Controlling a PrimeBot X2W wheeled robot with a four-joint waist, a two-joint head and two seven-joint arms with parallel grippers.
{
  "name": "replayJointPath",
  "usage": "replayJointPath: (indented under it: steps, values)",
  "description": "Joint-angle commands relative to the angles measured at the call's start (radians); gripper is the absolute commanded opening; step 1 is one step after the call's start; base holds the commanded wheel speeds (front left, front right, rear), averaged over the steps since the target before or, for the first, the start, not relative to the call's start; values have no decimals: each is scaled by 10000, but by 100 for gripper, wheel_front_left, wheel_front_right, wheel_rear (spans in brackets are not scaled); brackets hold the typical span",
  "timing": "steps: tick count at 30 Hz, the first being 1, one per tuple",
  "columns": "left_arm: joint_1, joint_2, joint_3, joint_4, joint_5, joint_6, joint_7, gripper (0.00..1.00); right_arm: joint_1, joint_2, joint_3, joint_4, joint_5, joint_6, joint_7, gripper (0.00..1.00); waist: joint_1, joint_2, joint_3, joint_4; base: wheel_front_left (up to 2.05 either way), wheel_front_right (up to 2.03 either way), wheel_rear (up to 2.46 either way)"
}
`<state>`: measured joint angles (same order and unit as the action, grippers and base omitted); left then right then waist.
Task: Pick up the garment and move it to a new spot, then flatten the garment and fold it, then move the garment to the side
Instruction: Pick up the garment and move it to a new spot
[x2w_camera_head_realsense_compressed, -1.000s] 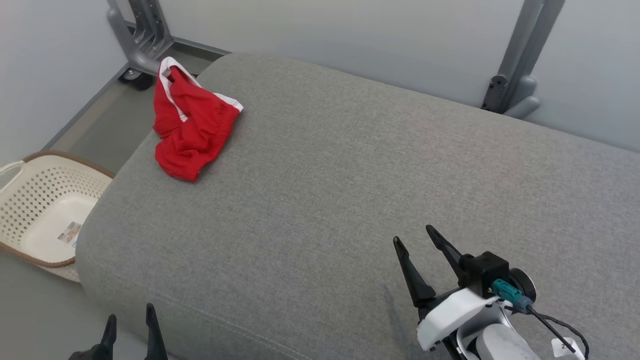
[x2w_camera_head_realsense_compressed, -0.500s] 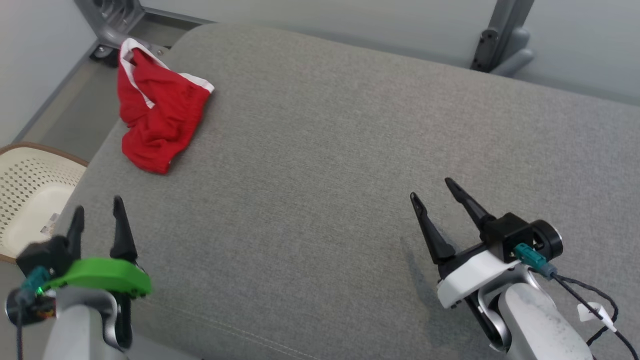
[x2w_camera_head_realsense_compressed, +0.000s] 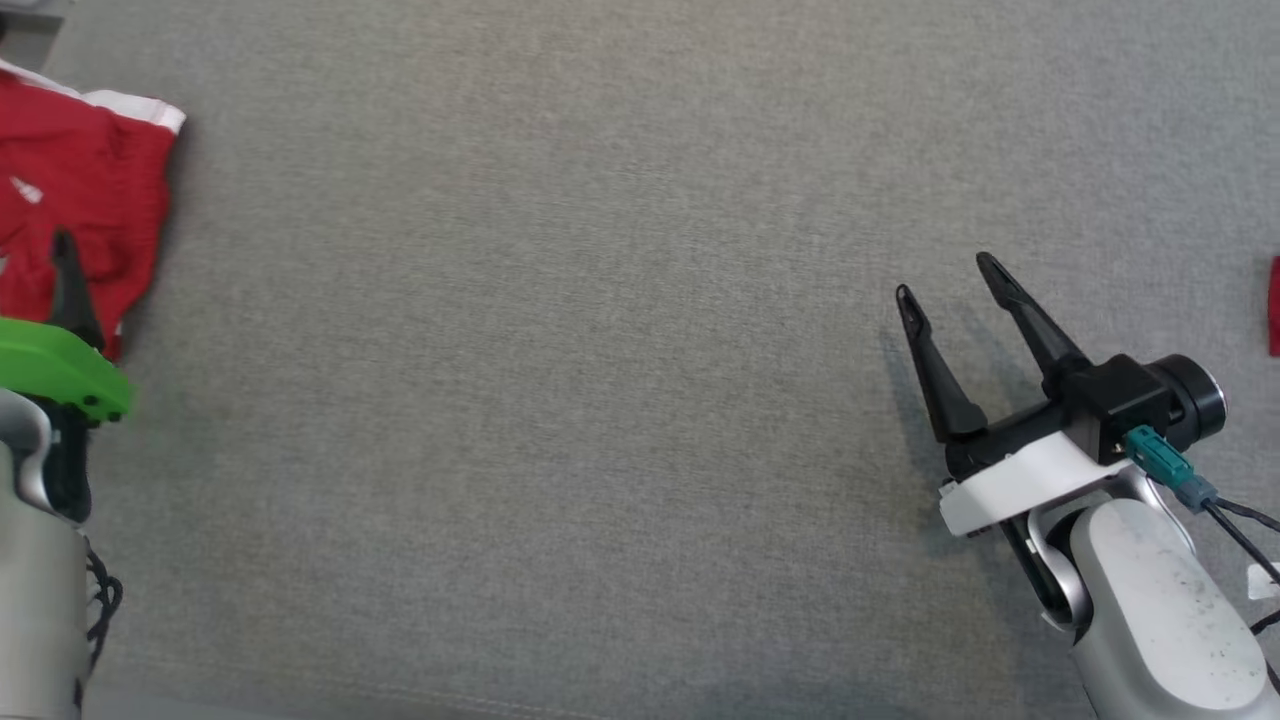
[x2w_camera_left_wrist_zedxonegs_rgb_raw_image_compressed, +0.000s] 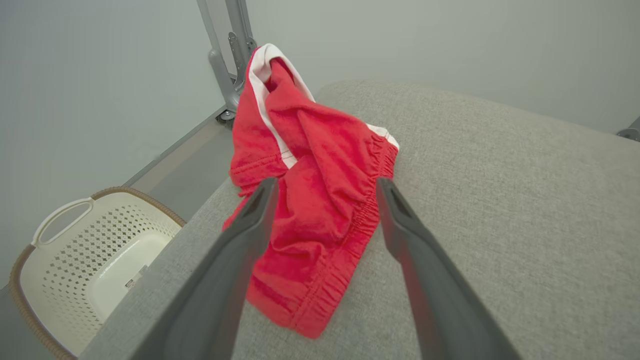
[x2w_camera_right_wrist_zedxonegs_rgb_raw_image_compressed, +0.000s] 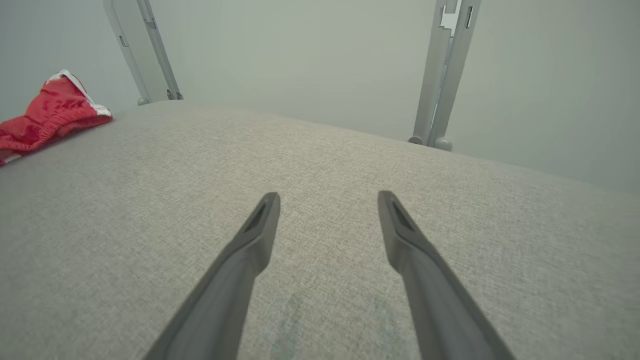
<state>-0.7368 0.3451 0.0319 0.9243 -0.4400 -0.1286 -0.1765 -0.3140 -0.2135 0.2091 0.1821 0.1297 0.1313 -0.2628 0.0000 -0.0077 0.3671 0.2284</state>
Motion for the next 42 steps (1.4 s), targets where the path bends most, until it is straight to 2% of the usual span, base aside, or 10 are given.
replayJointPath:
  steps: [1, 4, 9, 13, 14, 15, 16, 29, 36, 42]
  values:
    - [-340, 150, -60, 200, -66, -23, 61, 100, -143, -70, -85, -104, -30, -14, -24, 100, 0, 77, 1204, -1188, 0, 0, 0]
    - [-641, 288, -213, 823, -33, -23, 324, 100, -177, -58, -242, -254, -84, -12, -24, 100, 0, 77, 1458, -1414, 0, 0, 0]
    - [-948, 415, -179, 1893, 16, 690, 502, 100, -242, -5, -358, -367, -30, -14, -24, 100, 0, 77, 1668, -1715, 0, 0, 0]
    - [-1056, 309, -216, 2480, -17, 853, 555, 100, -222, 67, -418, -403, -47, -12, -24, 100, 0, 77, 1740, -1852, 0, 0, 0]
    - [-1054, 285, -154, 2607, -130, 846, 549, 94, -213, 89, -437, -406, -59, -12, -24, 100, 0, 77, 1744, -1875, 0, 0, 0]
    - [-1066, 310, -164, 2745, -112, 910, 513, 56, -207, 99, -447, -399, -58, -14, -24, 100, 0, 77, 1742, -1895, 0, 0, 0]
    - [-1069, 329, -216, 2873, -59, 895, 491, 2, -213, 105, -452, -385, -57, -12, -24, 100, 0, 77, 1738, -1915, 0, 0, 0]
    - [-1531, 557, -1384, 1941, 962, 188, -836, 0, 7, 702, -553, 20, 195, -12, -24, 100, 0, 77, 706, -1963, 0, 0, 0]
    - [-1361, -807, -2810, -139, 1552, -14, -892, 0, 292, 1154, -572, 417, 433, -14, -26, 100, 0, 77, -176, -2325, 0, 0, 0]
    - [-638, -2269, -4326, -1300, 1273, -28, -665, 0, 430, 1437, -548, 630, 642, -14, -26, 100, 0, 77, -646, -3221, 0, 0, 0]
